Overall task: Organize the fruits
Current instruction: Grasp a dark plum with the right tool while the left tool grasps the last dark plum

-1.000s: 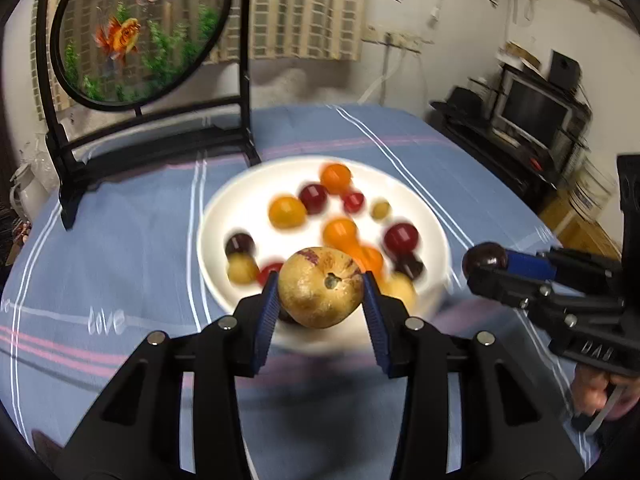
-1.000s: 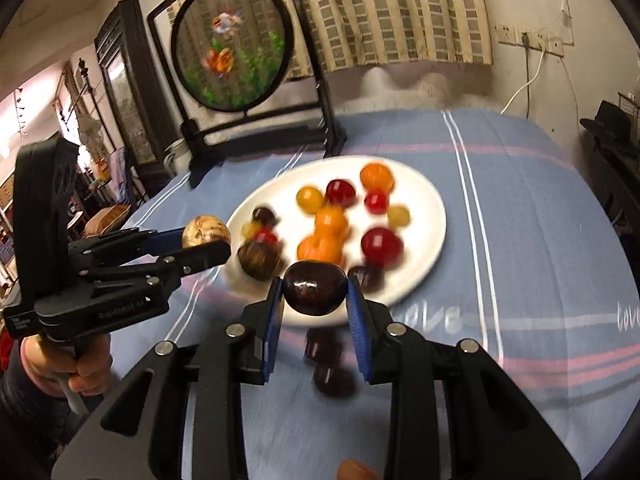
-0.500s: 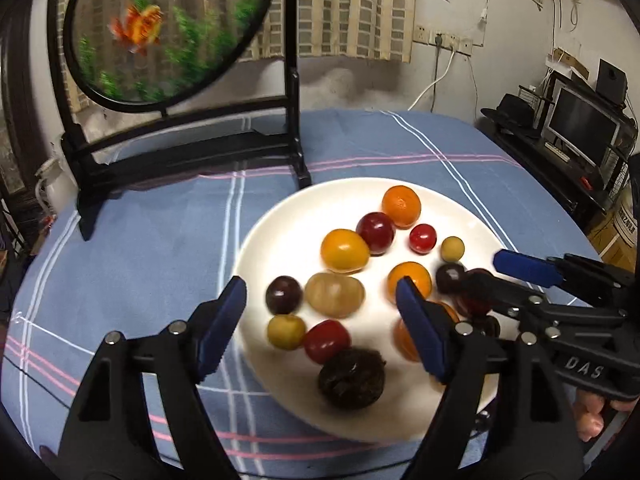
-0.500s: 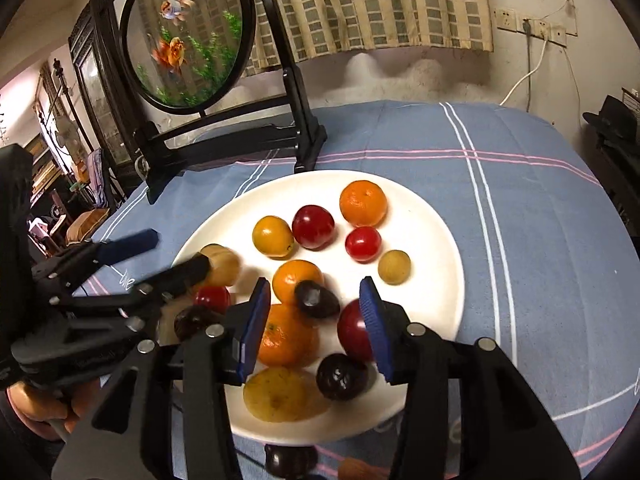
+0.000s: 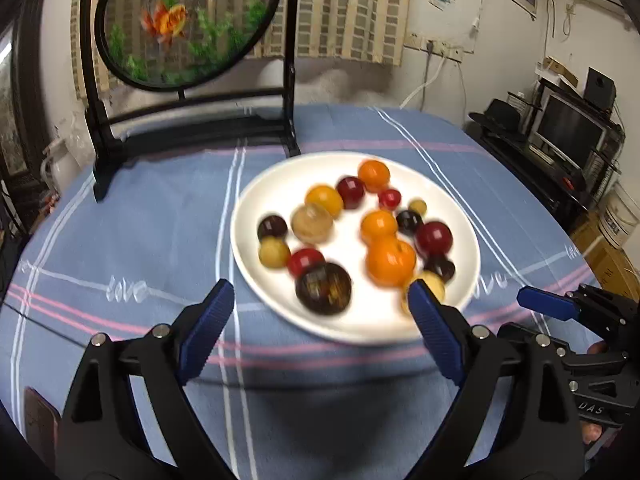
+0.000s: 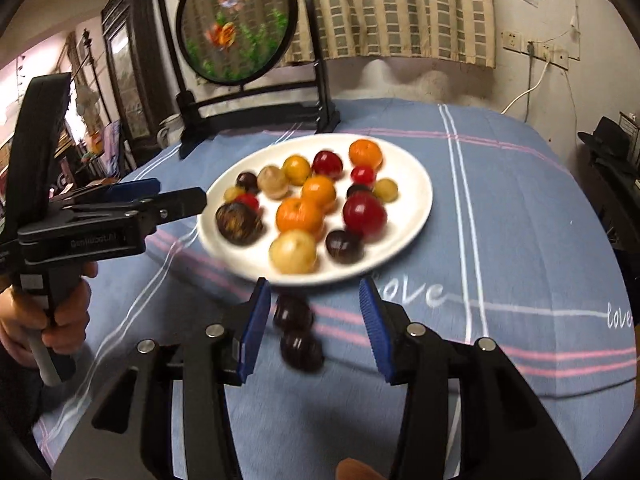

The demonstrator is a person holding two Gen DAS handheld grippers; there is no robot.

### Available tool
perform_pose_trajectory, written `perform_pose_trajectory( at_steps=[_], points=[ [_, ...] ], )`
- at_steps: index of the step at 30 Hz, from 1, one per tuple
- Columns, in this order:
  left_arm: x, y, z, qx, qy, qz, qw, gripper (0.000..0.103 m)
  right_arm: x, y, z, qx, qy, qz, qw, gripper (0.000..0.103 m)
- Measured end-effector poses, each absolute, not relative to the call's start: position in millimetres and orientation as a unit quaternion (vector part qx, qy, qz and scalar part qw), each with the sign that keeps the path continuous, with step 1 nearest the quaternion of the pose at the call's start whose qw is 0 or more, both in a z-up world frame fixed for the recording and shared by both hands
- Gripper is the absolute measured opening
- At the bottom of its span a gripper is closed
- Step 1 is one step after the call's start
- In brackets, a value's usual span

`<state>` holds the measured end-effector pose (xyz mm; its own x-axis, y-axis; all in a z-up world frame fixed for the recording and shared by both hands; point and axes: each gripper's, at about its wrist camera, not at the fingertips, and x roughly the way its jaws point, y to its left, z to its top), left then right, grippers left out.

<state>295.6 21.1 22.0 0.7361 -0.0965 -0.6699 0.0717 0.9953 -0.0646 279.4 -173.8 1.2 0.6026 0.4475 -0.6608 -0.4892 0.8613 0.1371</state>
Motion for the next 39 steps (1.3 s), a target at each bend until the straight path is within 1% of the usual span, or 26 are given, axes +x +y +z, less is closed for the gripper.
perform_pose_trajectory(
  at_steps=[5,11,24,26,27,30,33,36,37,38,39],
  points=[
    [279,29,6,-0.027,0.374,-0.045,0.926,0.091,263,-165,-11,-0.079,0.368,0.269,0.887,0.046],
    [271,37,-4,-0.037,0.385,-0.042,0.921,0.091,267,-156,-24,-0.094,0.386,0.268,0.878,0.046],
    [270,36,-3,-0.036,0.386,-0.045,0.921,0.091,278,-142,-41,-0.113,0.406,0.261,0.868,0.046],
    [269,36,-3,-0.036,0.386,-0.045,0.921,0.091,278,-141,-42,-0.118,0.405,0.256,0.870,0.029],
    [269,35,-3,-0.035,0.385,-0.046,0.921,0.091,277,-141,-41,-0.123,0.404,0.252,0.871,0.027],
    [268,30,-6,-0.034,0.394,-0.059,0.917,0.091,276,-149,-35,-0.108,0.408,0.254,0.871,0.027],
    [263,8,-11,-0.022,0.409,-0.111,0.906,0.091,279,-171,-15,-0.054,0.392,0.247,0.884,0.027],
    [265,-21,-18,-0.005,0.420,-0.152,0.895,0.087,282,-189,-5,-0.029,0.381,0.224,0.897,0.027],
    [267,-28,-20,0.000,0.421,-0.155,0.894,0.081,284,-194,-5,-0.020,0.383,0.220,0.897,0.027],
    [270,-38,-23,0.007,0.424,-0.160,0.891,0.078,285,-197,-4,-0.014,0.384,0.217,0.897,0.027],
    [274,-45,-25,0.010,0.428,-0.164,0.889,0.072,285,-198,-4,-0.012,0.384,0.215,0.898,0.027]
  ],
)
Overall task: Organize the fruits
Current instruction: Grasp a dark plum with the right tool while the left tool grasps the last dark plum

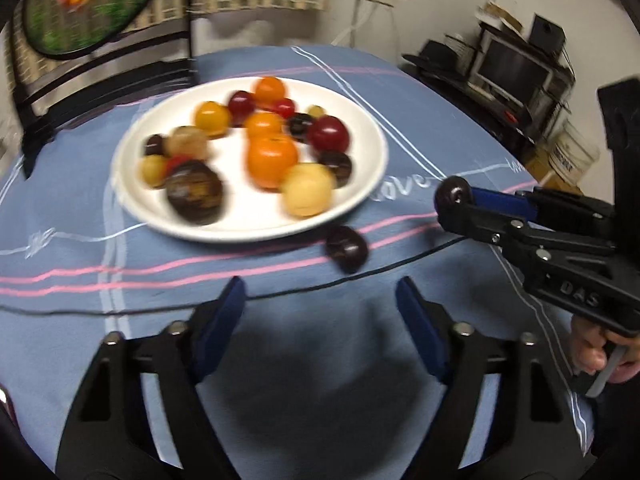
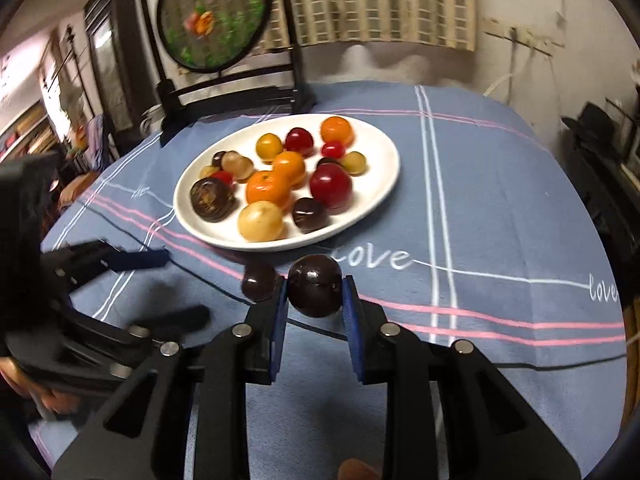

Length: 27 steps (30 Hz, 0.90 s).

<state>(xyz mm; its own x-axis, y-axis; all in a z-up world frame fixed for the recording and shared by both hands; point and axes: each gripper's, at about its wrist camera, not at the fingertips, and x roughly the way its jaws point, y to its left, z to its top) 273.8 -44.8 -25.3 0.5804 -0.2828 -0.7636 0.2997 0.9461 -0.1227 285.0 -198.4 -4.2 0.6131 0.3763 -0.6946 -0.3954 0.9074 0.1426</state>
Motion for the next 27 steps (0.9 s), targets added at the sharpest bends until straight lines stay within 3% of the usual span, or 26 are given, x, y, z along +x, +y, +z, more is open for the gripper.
perform_pose_trajectory(
  at_steps=[2,4,10,15,27],
  points=[
    [285,-59,-33,0.015,0.439,-0.170,0.882,0.060,285,-201,-4,-0.007,0.385,0.213,0.898,0.027],
    [293,-67,-39,0.022,0.442,-0.166,0.881,0.055,284,-202,-3,-0.005,0.385,0.213,0.898,0.027],
    [305,-82,-48,0.044,0.437,-0.152,0.885,0.052,279,-201,0,-0.006,0.379,0.217,0.899,0.027],
    [305,-80,-47,0.051,0.430,-0.141,0.890,0.032,279,-205,0,-0.001,0.379,0.213,0.901,0.027],
    [260,-40,-16,0.032,0.408,-0.169,0.897,0.031,280,-196,0,-0.007,0.381,0.219,0.898,0.027]
  ],
)
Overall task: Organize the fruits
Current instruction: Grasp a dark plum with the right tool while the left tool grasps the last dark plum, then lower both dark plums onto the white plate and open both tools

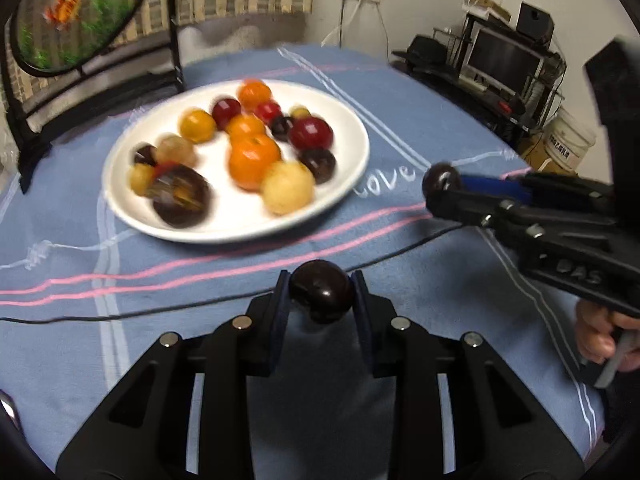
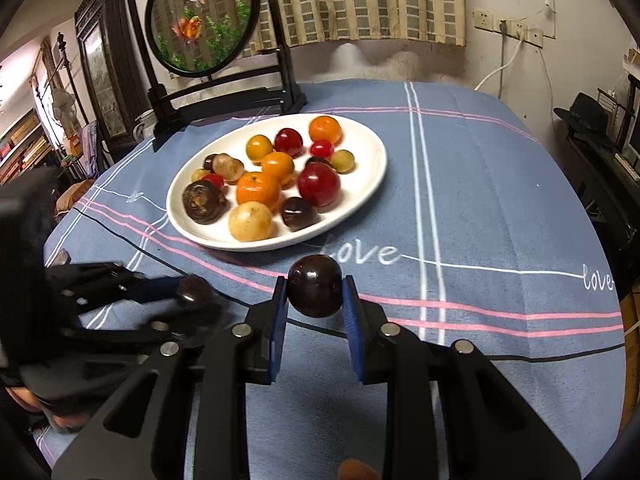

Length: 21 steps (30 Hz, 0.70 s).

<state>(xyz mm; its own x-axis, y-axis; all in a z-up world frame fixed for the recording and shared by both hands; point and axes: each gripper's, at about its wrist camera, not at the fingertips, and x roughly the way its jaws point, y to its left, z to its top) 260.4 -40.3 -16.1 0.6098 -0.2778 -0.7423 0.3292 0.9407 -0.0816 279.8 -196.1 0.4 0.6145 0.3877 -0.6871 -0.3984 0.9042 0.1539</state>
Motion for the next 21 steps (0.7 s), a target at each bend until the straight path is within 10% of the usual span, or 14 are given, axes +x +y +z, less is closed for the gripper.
perform_pose_trajectory(
  at_steps=[18,19,21],
  points=[
    [374,17,14,0.007,0.378,-0.061,0.924,0.031,386,-141,10,0.002,0.376,0.240,0.895,0.038],
    [373,17,13,0.009,0.379,-0.054,0.924,0.035,383,-141,11,-0.002,0.377,0.235,0.896,0.056],
    [364,20,17,0.020,0.375,-0.032,0.926,0.076,375,-143,16,-0.009,0.373,0.229,0.899,0.062]
  ],
)
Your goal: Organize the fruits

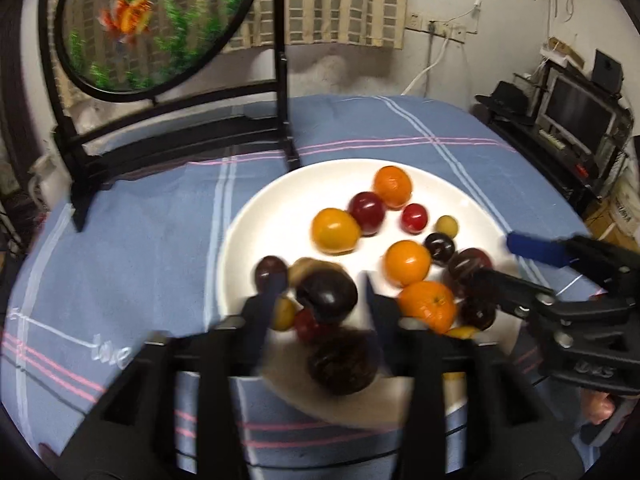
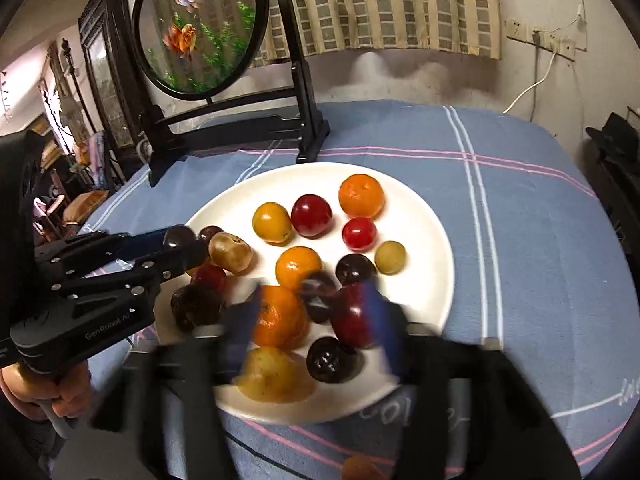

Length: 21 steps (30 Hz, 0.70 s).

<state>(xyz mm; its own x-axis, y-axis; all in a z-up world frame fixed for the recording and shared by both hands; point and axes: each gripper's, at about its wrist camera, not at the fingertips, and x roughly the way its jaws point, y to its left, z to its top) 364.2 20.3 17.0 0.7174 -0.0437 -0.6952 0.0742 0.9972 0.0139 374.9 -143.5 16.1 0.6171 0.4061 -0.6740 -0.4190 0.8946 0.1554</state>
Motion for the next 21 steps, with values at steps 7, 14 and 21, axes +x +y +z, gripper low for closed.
perform_pose_trajectory(
  at_steps=[7,14,21],
  points=[
    [298,34,43,0.020,0.343,-0.024,0.939,0.099,291,-169,36,-0.024,0.336,0.251,0.907,0.100],
    [240,45,28,0.005,0.359,-0.027,0.933,0.099,226,-179,14,-0.087,0.313,0.234,0.916,0.101],
    [216,50,16,0.006,0.360,-0.020,0.933,0.099,210,-183,-2,-0.109,0.324,0.225,0.912,0.101]
  ],
)
